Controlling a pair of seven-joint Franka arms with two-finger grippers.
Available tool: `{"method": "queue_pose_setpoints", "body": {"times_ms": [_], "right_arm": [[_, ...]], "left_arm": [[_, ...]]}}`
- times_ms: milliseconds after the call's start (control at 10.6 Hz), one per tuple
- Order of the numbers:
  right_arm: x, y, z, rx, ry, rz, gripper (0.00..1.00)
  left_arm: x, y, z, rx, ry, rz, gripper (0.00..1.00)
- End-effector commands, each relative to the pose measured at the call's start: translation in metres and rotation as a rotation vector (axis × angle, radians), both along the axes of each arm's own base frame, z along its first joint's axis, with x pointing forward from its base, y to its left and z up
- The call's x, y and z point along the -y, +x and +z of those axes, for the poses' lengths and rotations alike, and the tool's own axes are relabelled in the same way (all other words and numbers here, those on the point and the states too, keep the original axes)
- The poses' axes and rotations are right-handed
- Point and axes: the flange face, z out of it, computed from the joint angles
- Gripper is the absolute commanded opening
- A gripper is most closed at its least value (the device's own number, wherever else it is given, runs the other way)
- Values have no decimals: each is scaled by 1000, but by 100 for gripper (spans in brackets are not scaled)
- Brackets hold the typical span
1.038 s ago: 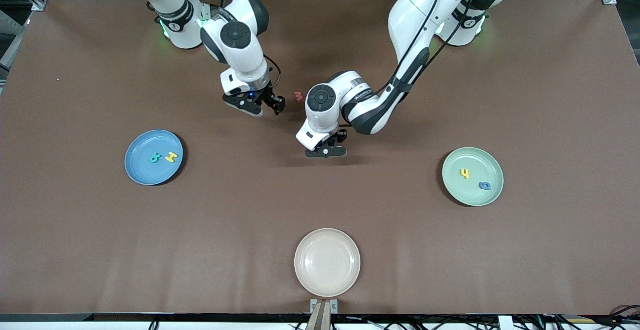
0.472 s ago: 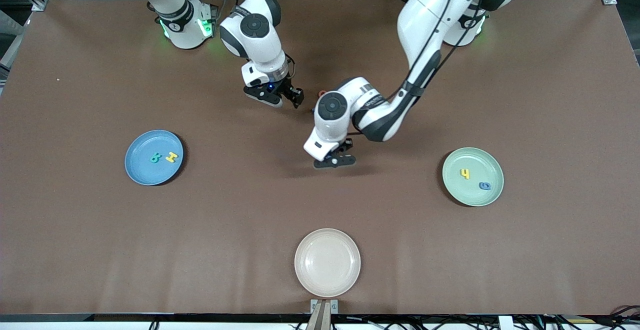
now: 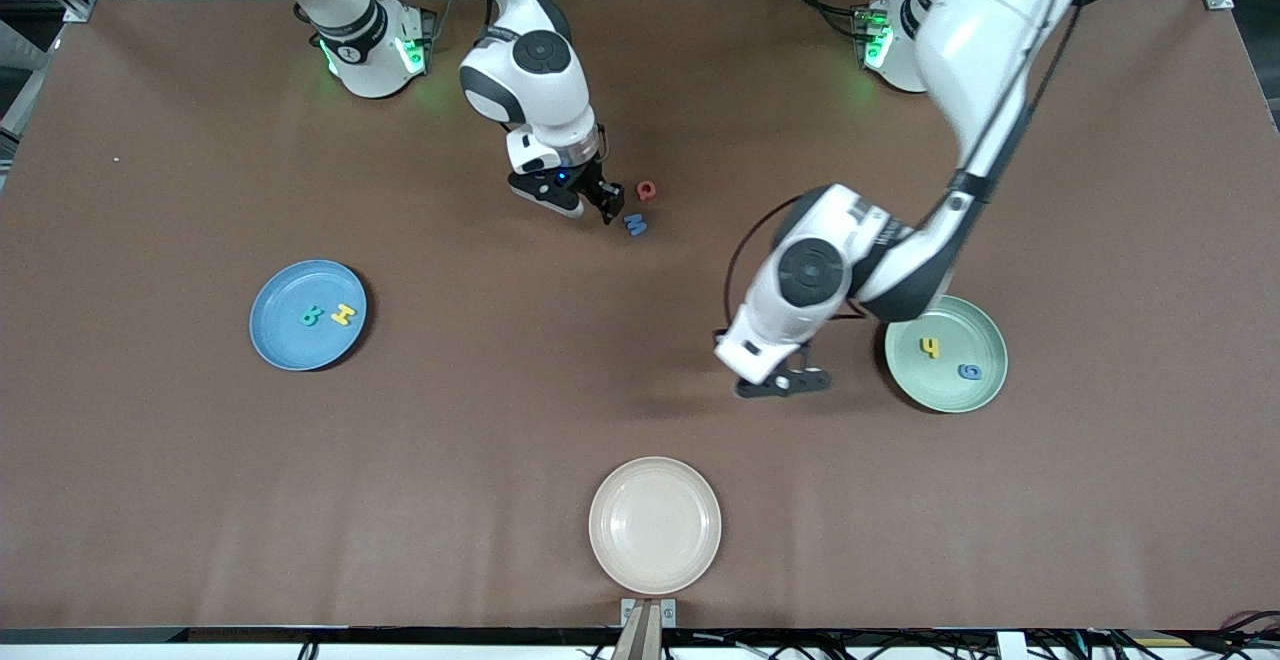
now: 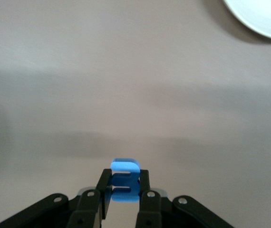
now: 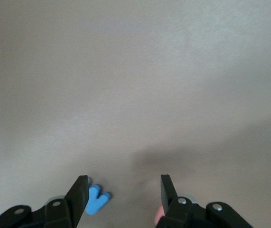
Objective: Sort uppercase to blue plate, lowercase to green plate
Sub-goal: 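Carry the m to the green plate with the left gripper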
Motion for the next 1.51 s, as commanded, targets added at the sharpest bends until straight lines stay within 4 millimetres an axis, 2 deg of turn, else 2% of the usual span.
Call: {"method": "queue_pose_setpoints", "body": {"times_ms": [0, 189, 283, 566, 660, 849, 1132, 1415], "right_arm": [[-30, 18, -16, -3, 10, -40, 68], [-48, 16, -27, -15, 15, -72, 68], [-50, 16, -27, -17, 13, -74, 68], [-59, 11, -45, -39, 8, -112, 68], [-58, 11, -47, -42, 6, -118, 66], [-59, 10, -53, -50, 1, -120, 65], [-62, 7, -56, -62, 4, -128, 61], [-66, 5, -52, -65, 7, -142, 61]], "left_arm": [[-49, 6, 14, -47, 22, -63, 0], [-105, 21, 21, -80, 35, -93, 0], [-124, 26, 23, -88, 35, -103, 0], [-167, 31, 40, -111, 45, -187, 0], [-179, 31, 39, -133, 45, -221, 0], [-201, 25, 22, -182, 44, -262, 0], [-238, 22, 7, -211, 32, -308, 0], [-244, 15, -9, -224, 36, -303, 0]]}}
